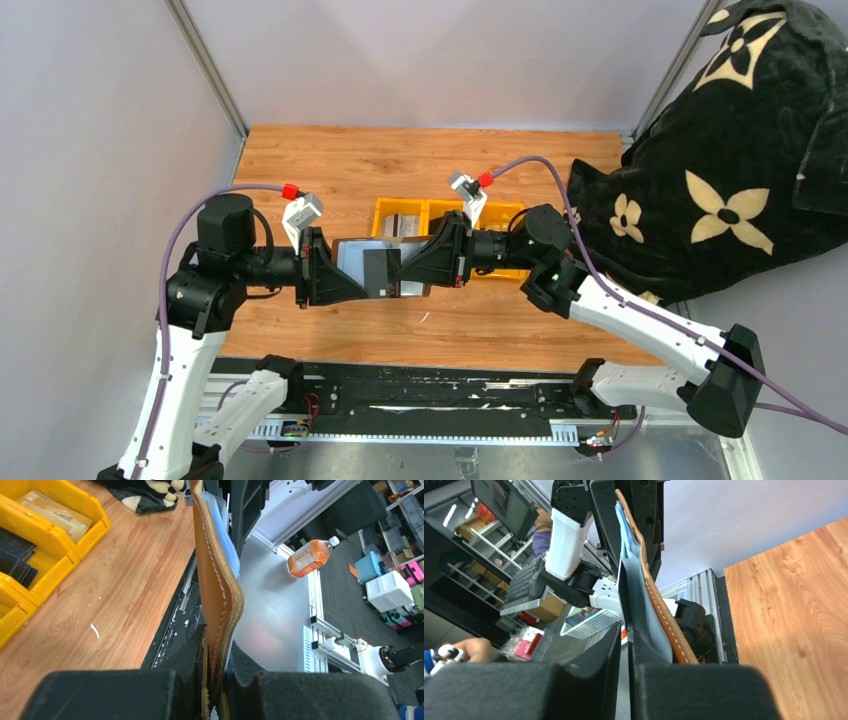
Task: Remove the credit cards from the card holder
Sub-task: Remove the credit card from the card holder, then place the credit card in the storage box, then reset both arms
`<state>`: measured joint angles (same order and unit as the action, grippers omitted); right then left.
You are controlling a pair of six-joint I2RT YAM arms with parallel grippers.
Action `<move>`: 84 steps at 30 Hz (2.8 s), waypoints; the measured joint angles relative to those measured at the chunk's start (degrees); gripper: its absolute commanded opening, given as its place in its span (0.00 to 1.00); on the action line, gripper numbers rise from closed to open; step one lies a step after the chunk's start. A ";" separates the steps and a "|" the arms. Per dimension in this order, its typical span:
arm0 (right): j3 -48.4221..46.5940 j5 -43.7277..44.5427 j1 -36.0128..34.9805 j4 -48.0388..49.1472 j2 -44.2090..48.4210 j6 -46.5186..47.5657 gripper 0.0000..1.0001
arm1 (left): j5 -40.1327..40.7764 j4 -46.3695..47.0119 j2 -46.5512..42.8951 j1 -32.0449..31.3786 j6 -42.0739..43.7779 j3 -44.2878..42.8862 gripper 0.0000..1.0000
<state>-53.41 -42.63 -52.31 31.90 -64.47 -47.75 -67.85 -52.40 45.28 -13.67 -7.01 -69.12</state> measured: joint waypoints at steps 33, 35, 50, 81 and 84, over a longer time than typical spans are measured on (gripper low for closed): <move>1.77 6.71 23.50 -28.00 1.09 8.33 0.00 | 31.17 -11.19 5.99 -0.59 27.41 1.60 0.00; 0.35 9.92 23.50 -31.65 -2.73 9.99 0.00 | 34.23 -12.52 9.60 -1.51 29.97 2.64 0.00; -16.81 22.25 23.47 -42.25 -34.71 15.50 0.20 | 53.05 -10.05 31.89 -8.04 46.49 7.08 0.16; 1.46 56.19 30.53 -45.44 0.33 27.04 0.89 | 56.50 13.16 28.39 9.35 40.13 9.64 1.00; 7.85 61.94 33.00 -42.71 4.37 28.61 0.90 | 54.12 19.65 29.05 17.16 35.87 10.38 1.00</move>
<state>-45.56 19.31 -19.31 -10.81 -60.10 -19.14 -13.74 -32.75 74.32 3.49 28.86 -58.74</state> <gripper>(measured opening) 0.894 0.996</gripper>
